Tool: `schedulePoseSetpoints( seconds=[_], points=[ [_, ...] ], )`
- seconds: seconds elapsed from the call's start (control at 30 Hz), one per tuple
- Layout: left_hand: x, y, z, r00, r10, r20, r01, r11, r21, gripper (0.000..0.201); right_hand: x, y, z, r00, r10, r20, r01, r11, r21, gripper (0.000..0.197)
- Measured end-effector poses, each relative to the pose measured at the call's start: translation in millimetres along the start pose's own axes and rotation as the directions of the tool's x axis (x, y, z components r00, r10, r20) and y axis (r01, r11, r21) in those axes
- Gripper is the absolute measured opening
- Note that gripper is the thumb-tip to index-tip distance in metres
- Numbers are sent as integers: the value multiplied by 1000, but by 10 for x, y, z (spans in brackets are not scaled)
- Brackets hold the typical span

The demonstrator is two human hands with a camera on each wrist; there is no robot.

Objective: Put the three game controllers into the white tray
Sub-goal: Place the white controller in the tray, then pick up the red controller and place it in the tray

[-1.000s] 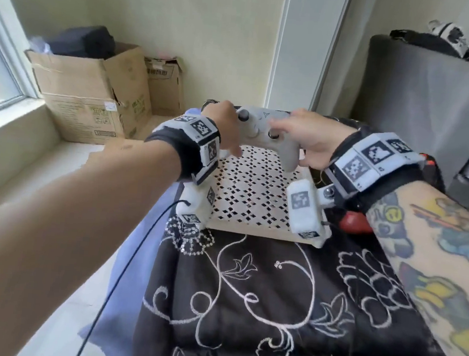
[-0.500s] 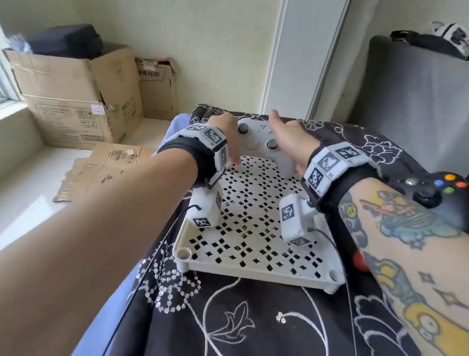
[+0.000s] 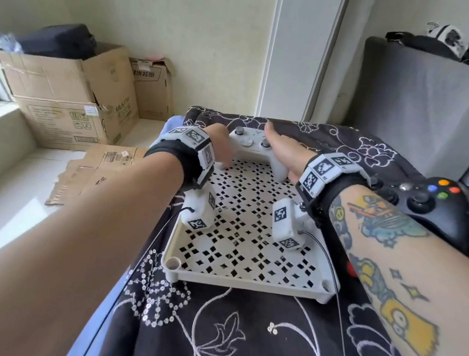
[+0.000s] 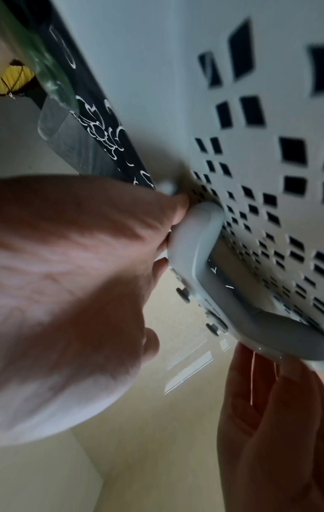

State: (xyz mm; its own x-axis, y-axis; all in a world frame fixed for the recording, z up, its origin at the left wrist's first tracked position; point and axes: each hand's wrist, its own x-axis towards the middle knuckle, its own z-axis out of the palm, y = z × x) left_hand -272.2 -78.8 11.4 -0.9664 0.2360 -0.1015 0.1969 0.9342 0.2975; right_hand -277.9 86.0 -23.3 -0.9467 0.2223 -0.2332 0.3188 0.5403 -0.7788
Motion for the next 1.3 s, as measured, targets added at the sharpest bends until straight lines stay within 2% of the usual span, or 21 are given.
schedulePoseSetpoints(
  seconds=[0.03, 0.07, 0.13, 0.2, 0.3, 0.37, 0.43, 0.53, 0.7, 0.73, 0.77, 0.87, 0.9, 1.0, 1.07, 1.2, 1.3],
  points=[
    [-28, 20, -25, 1000, -6, 17, 6, 1000, 12, 32, -58, -27, -17, 999, 39, 5, -39, 999, -12, 163],
    [-61, 46, -49, 999, -13, 37, 13, 1000, 12, 28, -182, -79, -31, 999, 43, 5, -43, 999, -23, 155],
    [-113, 75, -84, 996, -39, 79, 41, 999, -23, 26, -369, -159, -48, 998, 64, -13, -65, 994, -86, 119],
    [-217, 105, -133, 993, -54, 103, 60, 997, -56, 27, -546, -189, -77, 998, 56, -43, -62, 983, -173, 101],
    [-468, 151, -246, 992, -51, 116, 58, 997, -59, 25, -832, -228, -116, 1000, 19, -25, -24, 982, -187, 98],
    [-689, 190, -316, 989, -31, 147, 50, 991, -126, 24, -1084, -254, -170, 999, -12, -41, 6, 988, -153, 93],
    [-931, 227, -351, 986, 8, 169, 22, 984, -175, 33, -1349, -230, -250, 997, -55, -60, 49, 994, -103, 86],
    [-1296, 317, -322, 977, 81, 196, -46, 983, -176, 45, -1714, -89, -412, 994, -88, -68, 83, 994, -70, 88],
    [-1721, 716, -171, 958, 199, 205, -175, 976, -130, 35, -2198, 224, -720, 969, -29, -246, 6, 995, -95, 88],
    [-1789, 831, -133, 955, 220, 201, -198, 972, -123, 41, -2284, 285, -782, 958, -9, -288, -13, 997, -74, 87],
    [-1833, 939, -92, 952, 240, 191, -220, 968, -120, 45, -2340, 368, -843, 945, -11, -327, -7, 998, -55, 80],
    [-1937, 1256, -12, 945, 296, 141, -280, 952, -124, 43, -2522, 586, -1013, 893, -17, -449, -30, 995, -97, 33],
    [-1949, 1353, 26, 940, 313, 133, -297, 946, -131, 39, -2588, 683, -1071, 873, -10, -487, -51, 992, -111, 28],
    [-1931, 1578, 149, 935, 335, 117, -323, 940, -110, 29, -2714, 971, -1157, 836, 91, -541, -197, 970, -141, 56],
    [-1961, 1694, 238, 933, 342, 110, -332, 938, -104, 29, -2803, 1159, -1207, 816, 170, -553, -295, 945, -144, 77],
    [-1990, 1869, 492, 915, 377, 142, -370, 926, -73, 20, -2833, 1491, -1268, 833, 331, -443, -420, 900, -119, 105],
    [-2005, 1892, 654, 947, 286, 147, -277, 958, -76, 48, -2775, 1605, -1263, 872, 355, -338, -405, 910, -88, 109]
  ],
)
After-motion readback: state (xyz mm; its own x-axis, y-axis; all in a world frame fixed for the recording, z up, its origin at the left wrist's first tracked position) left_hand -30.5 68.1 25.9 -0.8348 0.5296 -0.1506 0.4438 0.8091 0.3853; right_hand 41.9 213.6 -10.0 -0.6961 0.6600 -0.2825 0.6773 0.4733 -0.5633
